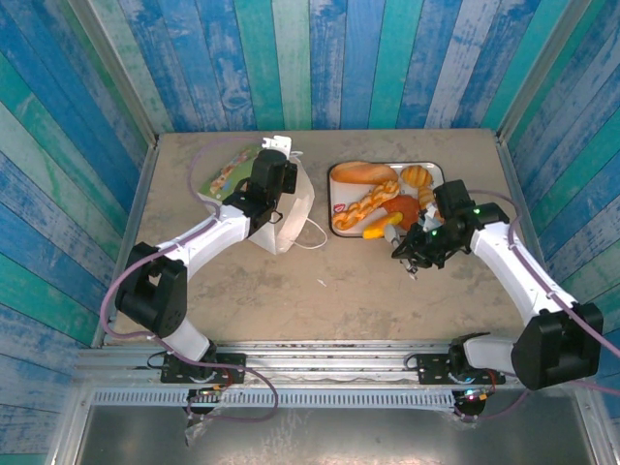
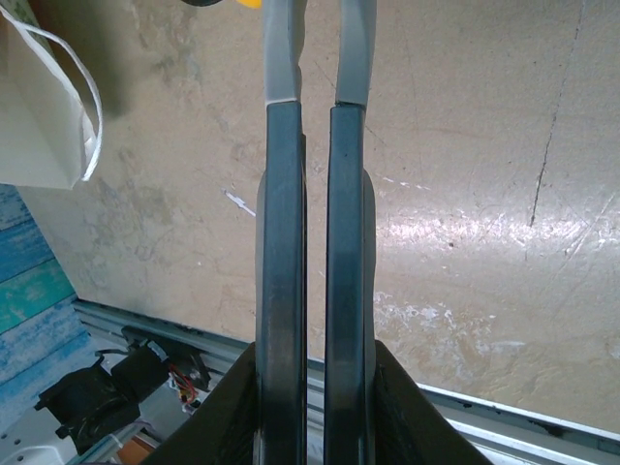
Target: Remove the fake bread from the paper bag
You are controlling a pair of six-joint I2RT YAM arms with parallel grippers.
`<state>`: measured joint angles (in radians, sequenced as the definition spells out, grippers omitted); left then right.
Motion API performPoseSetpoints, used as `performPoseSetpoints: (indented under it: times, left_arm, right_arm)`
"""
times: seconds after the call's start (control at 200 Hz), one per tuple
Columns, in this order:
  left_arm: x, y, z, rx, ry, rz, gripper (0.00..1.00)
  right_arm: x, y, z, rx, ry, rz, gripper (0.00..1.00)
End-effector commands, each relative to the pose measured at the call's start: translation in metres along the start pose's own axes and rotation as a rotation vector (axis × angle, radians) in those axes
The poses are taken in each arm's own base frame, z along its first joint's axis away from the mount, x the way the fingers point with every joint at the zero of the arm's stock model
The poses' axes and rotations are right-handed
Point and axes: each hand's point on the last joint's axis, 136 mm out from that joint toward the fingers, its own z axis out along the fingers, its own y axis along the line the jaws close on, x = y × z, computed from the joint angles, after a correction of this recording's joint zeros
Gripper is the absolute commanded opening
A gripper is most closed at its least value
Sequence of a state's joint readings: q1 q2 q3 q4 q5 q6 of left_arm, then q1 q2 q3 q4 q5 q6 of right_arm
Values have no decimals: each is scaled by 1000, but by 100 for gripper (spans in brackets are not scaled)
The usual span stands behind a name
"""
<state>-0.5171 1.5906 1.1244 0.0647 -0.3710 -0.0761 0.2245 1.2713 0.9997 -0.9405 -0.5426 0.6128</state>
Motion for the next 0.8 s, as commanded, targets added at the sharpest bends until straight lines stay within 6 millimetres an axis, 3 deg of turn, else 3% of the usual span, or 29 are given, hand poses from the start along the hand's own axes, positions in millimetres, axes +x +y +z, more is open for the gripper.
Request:
performPoseSetpoints:
  times: [0.0,0.341,0.796]
  left_arm:
    - [-24,1,-15,20,-73,-34,0]
    - [-22,-3,-11,34,-66,-29,0]
    - [-23,-4,-9,35,-65,-18,0]
  right_arm:
    - [-2,3,2,-31,9,-7,14]
    - [-10,4,7,-29,15,2,21]
    - [-26,25,0,-71,-6,-32,39]
